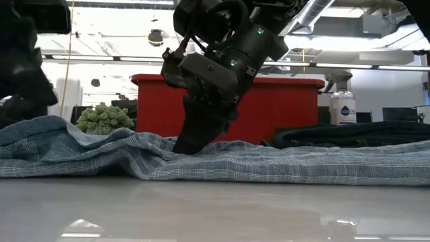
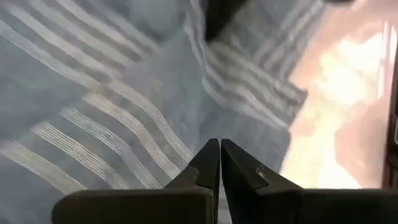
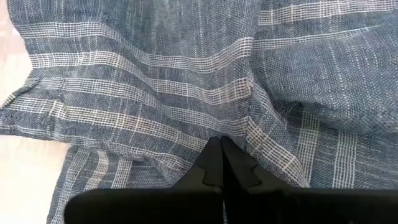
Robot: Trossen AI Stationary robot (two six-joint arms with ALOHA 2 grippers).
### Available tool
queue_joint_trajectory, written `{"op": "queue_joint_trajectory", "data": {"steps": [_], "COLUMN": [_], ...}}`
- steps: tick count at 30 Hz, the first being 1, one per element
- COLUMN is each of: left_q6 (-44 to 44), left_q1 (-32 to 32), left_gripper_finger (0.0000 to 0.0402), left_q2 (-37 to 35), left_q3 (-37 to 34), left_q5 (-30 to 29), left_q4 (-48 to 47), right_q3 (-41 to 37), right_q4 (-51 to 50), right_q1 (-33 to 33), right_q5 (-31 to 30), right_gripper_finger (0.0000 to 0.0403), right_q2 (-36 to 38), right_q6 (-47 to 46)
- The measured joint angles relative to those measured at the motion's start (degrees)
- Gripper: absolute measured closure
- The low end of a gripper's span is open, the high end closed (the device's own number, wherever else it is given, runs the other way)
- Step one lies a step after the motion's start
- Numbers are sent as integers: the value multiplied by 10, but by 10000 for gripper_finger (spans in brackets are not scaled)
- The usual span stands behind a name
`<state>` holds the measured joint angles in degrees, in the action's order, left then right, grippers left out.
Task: Fold Laundry from Bin
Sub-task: Fold the blue polo shirt
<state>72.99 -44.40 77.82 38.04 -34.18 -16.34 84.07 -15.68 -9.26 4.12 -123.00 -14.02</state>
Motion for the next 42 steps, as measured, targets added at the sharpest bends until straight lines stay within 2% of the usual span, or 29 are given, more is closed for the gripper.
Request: {"op": "queue_joint_trajectory", "data": {"steps": [7, 10, 16, 20, 24, 33, 39, 42], "left_q6": [60, 84, 75, 107, 152, 147, 157, 180], "left_q1": [0, 6, 17, 16, 16, 11, -7, -19], "left_gripper_finger": [398, 398, 398, 398, 398, 398, 398, 398], "left_q2": [12, 35, 115, 165, 182, 179, 179, 176], "left_q3": [0, 0, 0, 2, 3, 3, 2, 1], "left_q5": [-64, -103, -68, -57, -51, -35, -25, -17], "left_q4": [-126, -143, -133, -146, -172, -187, -214, -235], "right_q3": [0, 0, 0, 0, 4, 96, 144, 141], "right_q4": [0, 0, 1, 1, -9, -182, -393, -503], "right_q1": [0, 0, 2, 3, 4, 4, -13, -46], "right_q5": [0, 0, 1, 3, 4, 19, 61, 57], "right_gripper_finger": [386, 386, 386, 385, 375, 346, 342, 327], "right_q2": [0, 0, 0, 0, 3, 36, 83, 116], "right_q6": [4, 5, 6, 5, 3, 30, 50, 54]}}
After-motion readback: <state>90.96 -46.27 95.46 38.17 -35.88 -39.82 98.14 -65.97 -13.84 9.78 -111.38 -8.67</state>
